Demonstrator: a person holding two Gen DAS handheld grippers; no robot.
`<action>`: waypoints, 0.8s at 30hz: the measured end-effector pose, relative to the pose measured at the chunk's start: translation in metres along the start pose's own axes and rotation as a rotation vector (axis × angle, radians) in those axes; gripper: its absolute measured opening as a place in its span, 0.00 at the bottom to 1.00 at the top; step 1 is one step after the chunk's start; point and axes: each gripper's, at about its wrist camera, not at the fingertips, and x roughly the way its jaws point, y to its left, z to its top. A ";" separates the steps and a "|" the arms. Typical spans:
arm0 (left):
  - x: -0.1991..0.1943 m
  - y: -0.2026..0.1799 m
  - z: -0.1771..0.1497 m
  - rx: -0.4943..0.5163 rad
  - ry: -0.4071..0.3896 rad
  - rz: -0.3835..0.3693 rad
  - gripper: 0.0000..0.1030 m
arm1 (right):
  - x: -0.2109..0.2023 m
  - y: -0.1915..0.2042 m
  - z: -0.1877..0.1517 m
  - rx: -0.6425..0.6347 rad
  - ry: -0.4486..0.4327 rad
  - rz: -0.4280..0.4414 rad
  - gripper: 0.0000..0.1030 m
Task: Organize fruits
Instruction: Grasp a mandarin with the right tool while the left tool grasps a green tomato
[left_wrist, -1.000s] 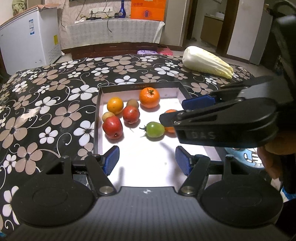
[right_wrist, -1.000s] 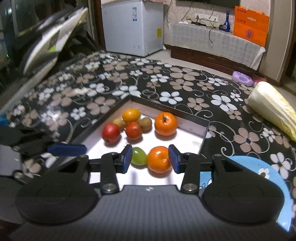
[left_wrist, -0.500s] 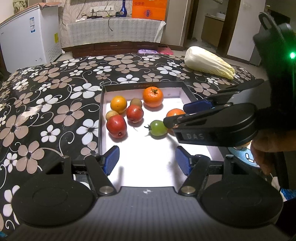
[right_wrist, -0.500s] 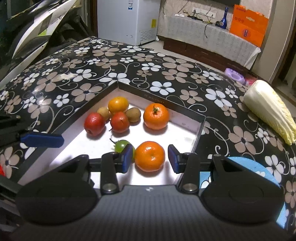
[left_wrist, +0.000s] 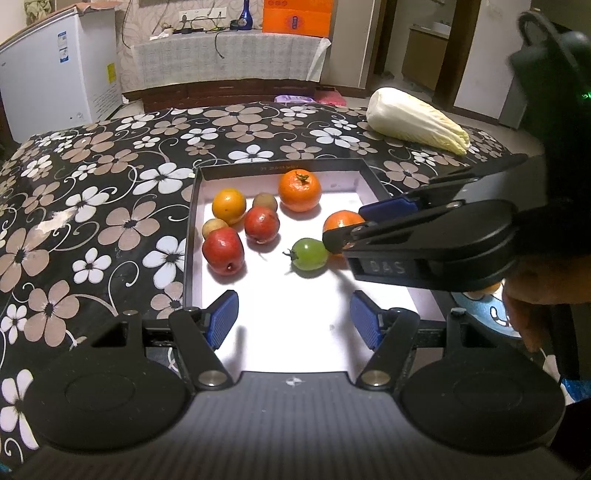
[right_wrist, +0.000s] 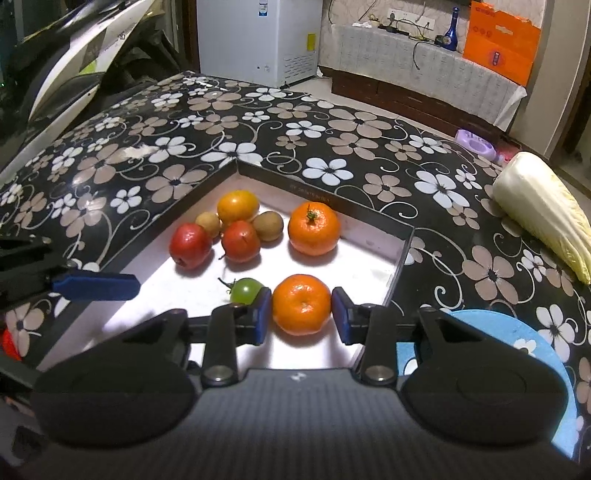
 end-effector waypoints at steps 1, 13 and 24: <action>0.001 0.000 0.000 -0.003 0.001 0.000 0.70 | -0.002 -0.001 0.000 0.007 -0.005 0.006 0.37; 0.020 -0.017 0.014 0.004 0.009 -0.001 0.70 | -0.033 -0.025 0.000 0.145 -0.082 0.075 0.37; 0.051 -0.024 0.028 -0.034 0.055 0.024 0.63 | -0.047 -0.034 -0.006 0.149 -0.099 0.092 0.37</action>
